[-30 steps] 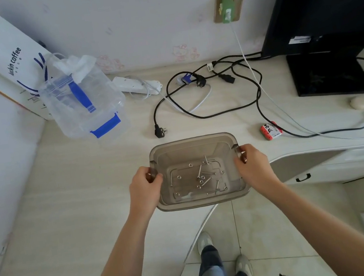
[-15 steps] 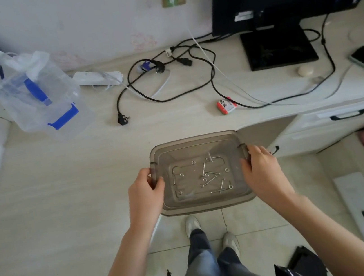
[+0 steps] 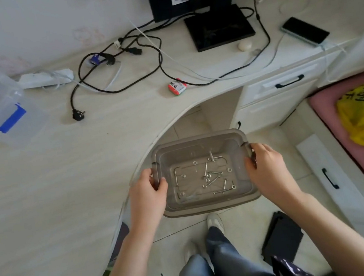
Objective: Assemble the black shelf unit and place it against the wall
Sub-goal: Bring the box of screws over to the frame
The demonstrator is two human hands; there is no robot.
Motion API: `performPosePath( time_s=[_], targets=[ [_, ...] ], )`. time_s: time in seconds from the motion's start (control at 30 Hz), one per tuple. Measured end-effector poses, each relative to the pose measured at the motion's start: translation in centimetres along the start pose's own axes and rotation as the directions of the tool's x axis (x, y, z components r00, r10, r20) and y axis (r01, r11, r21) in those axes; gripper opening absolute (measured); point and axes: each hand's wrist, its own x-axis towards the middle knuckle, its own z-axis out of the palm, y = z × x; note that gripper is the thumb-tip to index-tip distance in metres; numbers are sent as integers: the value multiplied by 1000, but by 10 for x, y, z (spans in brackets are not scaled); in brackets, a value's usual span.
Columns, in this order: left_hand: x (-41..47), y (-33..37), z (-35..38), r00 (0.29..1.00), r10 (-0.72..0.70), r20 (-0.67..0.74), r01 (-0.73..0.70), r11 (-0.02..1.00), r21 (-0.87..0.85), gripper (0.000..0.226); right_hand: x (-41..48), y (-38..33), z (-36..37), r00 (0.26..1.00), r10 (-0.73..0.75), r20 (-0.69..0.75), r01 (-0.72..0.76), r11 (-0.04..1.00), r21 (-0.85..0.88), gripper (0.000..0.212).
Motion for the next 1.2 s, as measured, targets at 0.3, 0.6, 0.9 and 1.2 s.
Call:
performPosePath(
  time_s=[0.3,0.6,0.9,1.2],
  targets=[
    [-45,-22,-2,986,133,102,-137,990,34,21,-83,26,15,989,109,-100,-104,993,53,14],
    [-98,-53,-1,920,227,319,-256,965,53,24,-193,52,33,941,281,-190,-273,960,67,27],
    [-135,-35,24,841,357,406,-391,920,2,20,-257,88,22,878,403,-257,-385,915,119,14],
    [-202,6,78,733,458,503,-520,854,-20,15,-329,162,-4,788,539,-299,-524,841,136,8]
  ],
)
